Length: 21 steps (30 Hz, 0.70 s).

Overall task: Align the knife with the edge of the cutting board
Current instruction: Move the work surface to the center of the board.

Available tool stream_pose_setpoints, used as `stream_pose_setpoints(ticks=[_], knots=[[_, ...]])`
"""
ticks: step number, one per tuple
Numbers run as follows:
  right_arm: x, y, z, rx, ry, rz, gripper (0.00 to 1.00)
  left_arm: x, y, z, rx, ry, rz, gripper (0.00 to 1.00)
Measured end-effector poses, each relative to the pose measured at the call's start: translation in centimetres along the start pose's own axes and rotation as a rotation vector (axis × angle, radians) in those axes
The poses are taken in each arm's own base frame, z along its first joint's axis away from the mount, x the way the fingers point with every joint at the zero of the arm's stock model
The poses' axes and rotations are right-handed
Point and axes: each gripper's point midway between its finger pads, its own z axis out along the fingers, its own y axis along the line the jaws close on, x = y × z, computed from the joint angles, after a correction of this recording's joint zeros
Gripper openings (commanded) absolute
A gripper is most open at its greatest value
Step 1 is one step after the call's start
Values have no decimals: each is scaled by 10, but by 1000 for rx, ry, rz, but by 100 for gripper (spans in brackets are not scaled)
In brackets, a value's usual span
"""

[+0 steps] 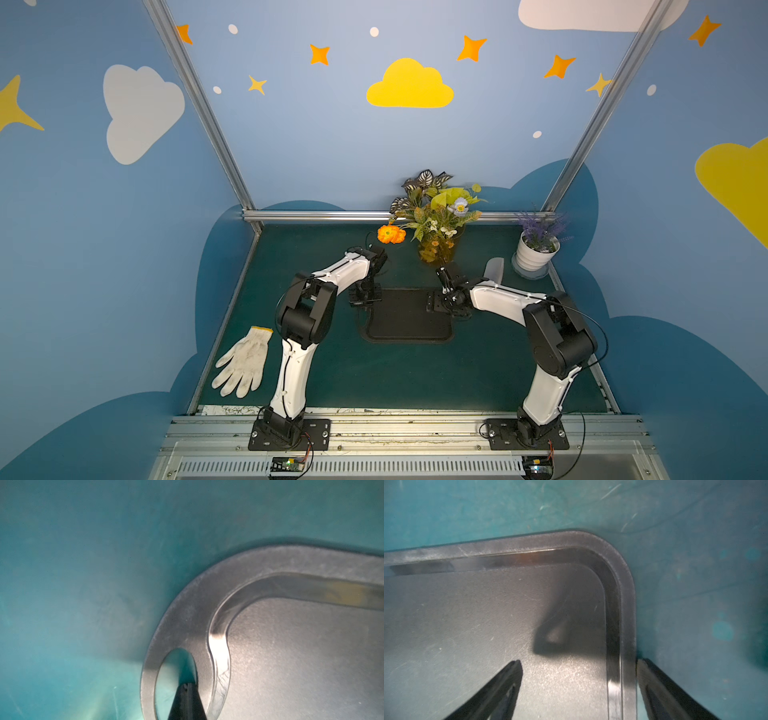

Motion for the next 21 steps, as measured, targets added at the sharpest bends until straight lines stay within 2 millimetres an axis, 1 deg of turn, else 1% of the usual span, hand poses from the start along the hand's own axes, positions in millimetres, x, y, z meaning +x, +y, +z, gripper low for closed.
stream_pose_setpoints(ticks=[5, 21], knots=[[-2, -6, 0, 9, 0, 12, 91, -3, -5, 0, 5, -9, 6, 3], [-3, -7, 0, 1, 6, 17, 91, -3, -5, 0, 3, -11, 4, 3]])
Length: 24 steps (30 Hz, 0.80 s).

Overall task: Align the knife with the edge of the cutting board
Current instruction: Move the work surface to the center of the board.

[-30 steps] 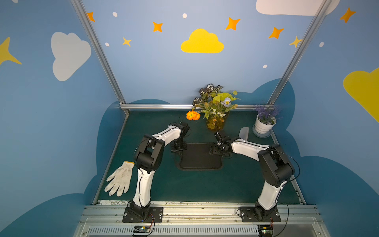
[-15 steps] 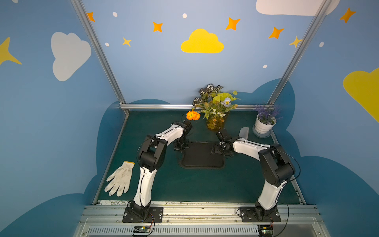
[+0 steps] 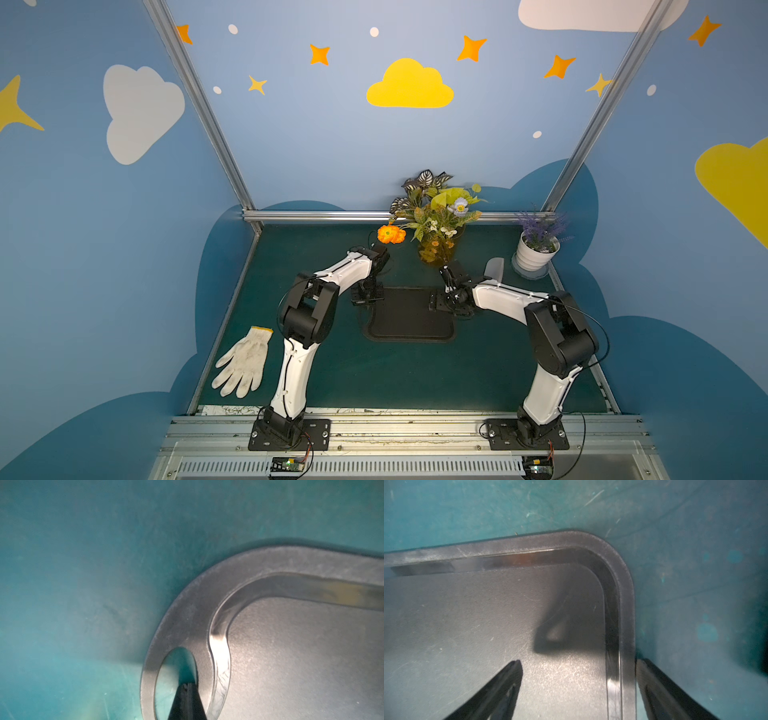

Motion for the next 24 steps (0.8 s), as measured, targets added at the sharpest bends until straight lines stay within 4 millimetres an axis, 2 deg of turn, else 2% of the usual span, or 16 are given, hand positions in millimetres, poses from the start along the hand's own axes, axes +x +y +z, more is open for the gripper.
stream_pose_setpoints(ticks=[24], knots=[[-2, -1, 1, 8, 23, 5, 92, 0, 0, 0, -2, -6, -2, 3]])
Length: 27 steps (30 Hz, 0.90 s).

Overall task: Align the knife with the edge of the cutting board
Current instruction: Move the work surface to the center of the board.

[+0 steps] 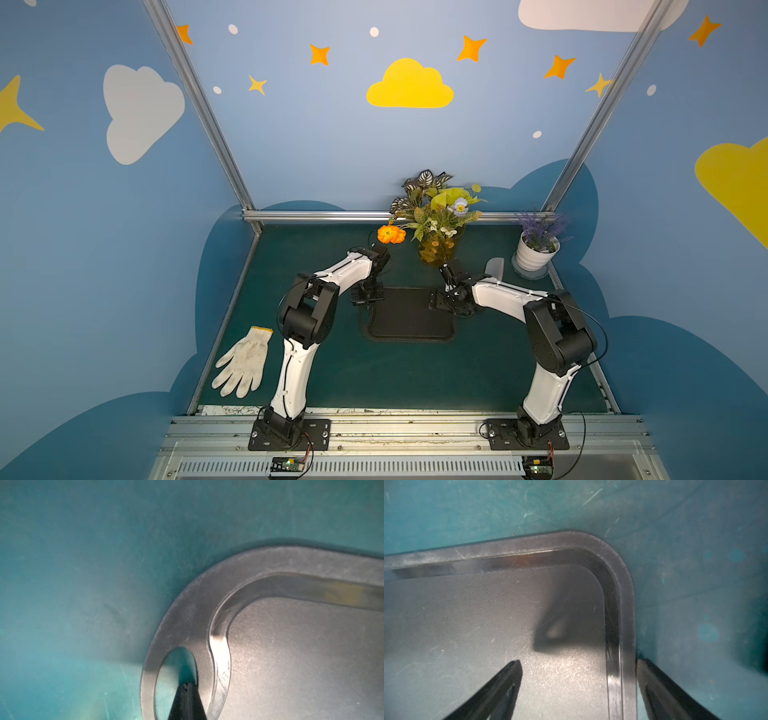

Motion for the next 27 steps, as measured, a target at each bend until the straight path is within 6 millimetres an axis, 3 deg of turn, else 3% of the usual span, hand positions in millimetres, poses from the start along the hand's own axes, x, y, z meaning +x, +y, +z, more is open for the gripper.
stream_pose_setpoints(ticks=[27], knots=[[0, 3, 2, 13, 57, 2, 91, 0, 0, 0, 10, -32, 5, 3]])
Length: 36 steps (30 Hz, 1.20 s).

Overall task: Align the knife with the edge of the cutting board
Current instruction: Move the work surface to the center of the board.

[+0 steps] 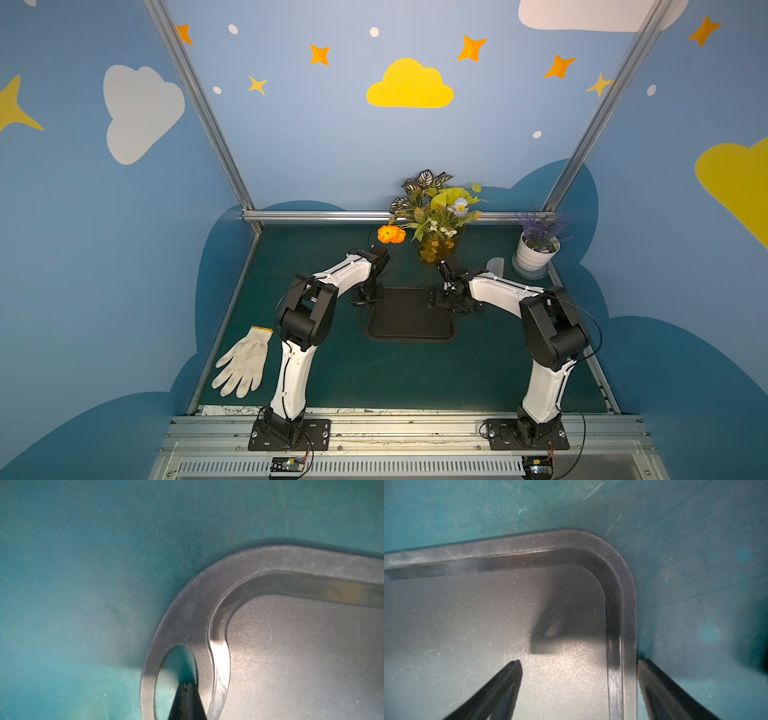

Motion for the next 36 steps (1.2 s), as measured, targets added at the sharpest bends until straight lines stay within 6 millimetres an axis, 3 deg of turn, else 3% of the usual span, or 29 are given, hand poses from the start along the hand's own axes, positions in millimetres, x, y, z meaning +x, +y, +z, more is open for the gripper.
stream_pose_setpoints(ticks=[11, 36], knots=[[0, 0, 0, 4, 13, 3, 91, 0, 0, 0, 3, -5, 0, 3], [-10, -10, 3, 47, -17, 14, 92, -2, -5, -1, 12, -19, 10, 31]])
